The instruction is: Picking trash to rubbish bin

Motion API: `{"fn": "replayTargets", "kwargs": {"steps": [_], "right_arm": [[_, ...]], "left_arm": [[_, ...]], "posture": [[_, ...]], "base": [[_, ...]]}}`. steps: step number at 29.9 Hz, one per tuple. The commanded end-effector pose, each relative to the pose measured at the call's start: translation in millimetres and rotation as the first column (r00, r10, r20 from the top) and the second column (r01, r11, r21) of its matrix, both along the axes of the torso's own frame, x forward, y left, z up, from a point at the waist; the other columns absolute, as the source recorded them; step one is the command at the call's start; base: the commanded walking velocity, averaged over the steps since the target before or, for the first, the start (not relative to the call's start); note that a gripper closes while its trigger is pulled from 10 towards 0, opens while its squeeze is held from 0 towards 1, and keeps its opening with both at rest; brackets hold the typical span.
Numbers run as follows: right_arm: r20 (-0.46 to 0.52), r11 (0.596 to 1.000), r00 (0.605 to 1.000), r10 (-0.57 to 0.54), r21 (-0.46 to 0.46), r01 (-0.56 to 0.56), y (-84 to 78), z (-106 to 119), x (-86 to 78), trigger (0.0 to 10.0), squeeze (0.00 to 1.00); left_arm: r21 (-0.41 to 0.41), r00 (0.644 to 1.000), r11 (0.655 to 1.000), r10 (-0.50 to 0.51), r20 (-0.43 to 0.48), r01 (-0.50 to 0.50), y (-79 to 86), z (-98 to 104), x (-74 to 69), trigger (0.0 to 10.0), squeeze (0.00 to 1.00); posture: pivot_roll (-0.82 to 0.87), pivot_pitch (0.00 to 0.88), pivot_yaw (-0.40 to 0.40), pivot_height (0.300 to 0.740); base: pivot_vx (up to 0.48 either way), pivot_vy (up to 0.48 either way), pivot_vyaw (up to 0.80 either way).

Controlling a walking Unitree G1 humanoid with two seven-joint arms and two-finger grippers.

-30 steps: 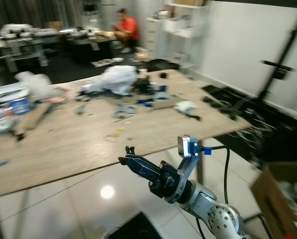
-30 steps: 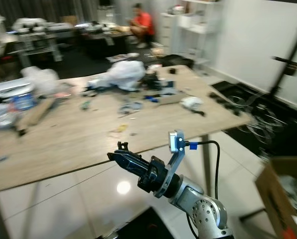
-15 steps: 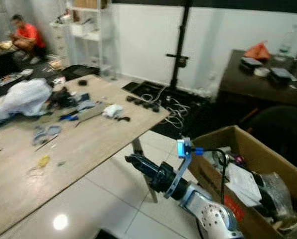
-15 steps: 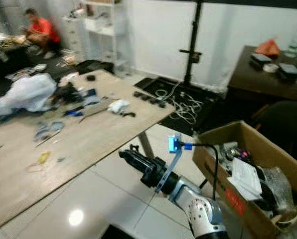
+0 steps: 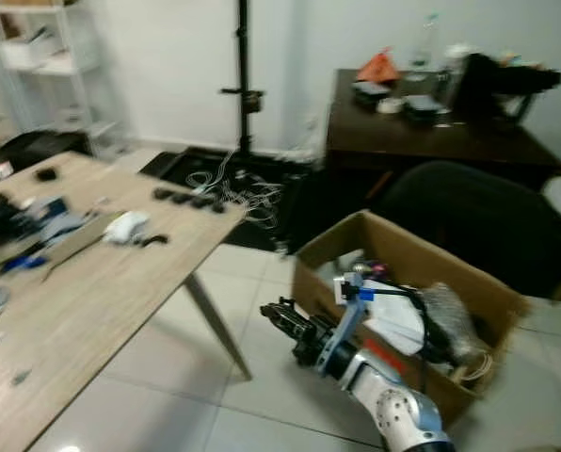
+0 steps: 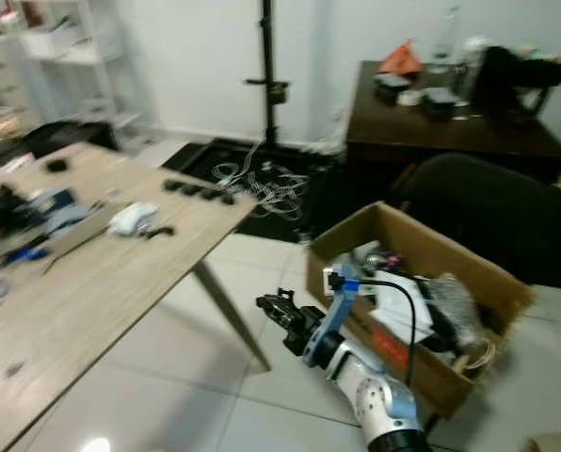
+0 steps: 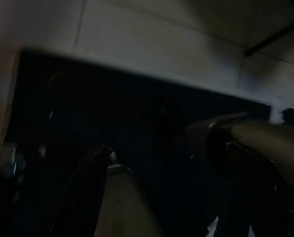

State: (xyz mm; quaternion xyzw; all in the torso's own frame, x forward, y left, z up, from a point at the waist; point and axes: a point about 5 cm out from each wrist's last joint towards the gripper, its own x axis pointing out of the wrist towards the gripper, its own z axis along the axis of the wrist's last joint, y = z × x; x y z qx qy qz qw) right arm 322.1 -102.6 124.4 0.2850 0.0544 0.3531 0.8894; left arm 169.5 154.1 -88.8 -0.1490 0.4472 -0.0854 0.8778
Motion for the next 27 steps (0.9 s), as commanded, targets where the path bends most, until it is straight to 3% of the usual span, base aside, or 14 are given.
{"fn": "replayTargets", "kwargs": {"steps": [1,11,17,27], "right_arm": [[-0.029,1.0,0.999,-0.015,-0.01,0.015,5.0,-9,-1.1,10.0,0.0],[-0.003,0.988,0.994,-0.111,-0.106,0.11,-6.4,-15,6.1,10.0,0.0],[-0.002,0.988,0.993,-0.116,-0.106,0.115,-5.0,-17,5.9,10.0,0.0],[0.017,0.959,0.975,-0.221,-0.178,0.221,-18.2,-19,14.4,10.0,0.0]], "left_arm": [[0.012,0.999,1.0,-0.008,-0.047,0.008,0.6,-6,-13.2,10.0,0.0],[0.016,0.998,1.0,-0.018,-0.062,0.019,2.4,-6,-12.8,10.0,0.0],[0.006,0.998,1.0,-0.02,-0.06,0.021,-2.0,-6,-11.5,10.0,0.0],[0.001,0.997,1.0,-0.015,-0.08,0.016,-3.9,-9,-20.0,10.0,0.0]], "posture": [[-0.16,0.108,0.044,0.74],[-0.17,0.101,0.044,0.74],[-0.18,0.103,0.046,0.74],[-0.18,0.115,0.036,0.74]], "base": [[0.0,0.0,-0.51],[0.0,-0.377,0.0],[0.0,-0.48,0.0],[0.0,-0.48,0.0]]}}
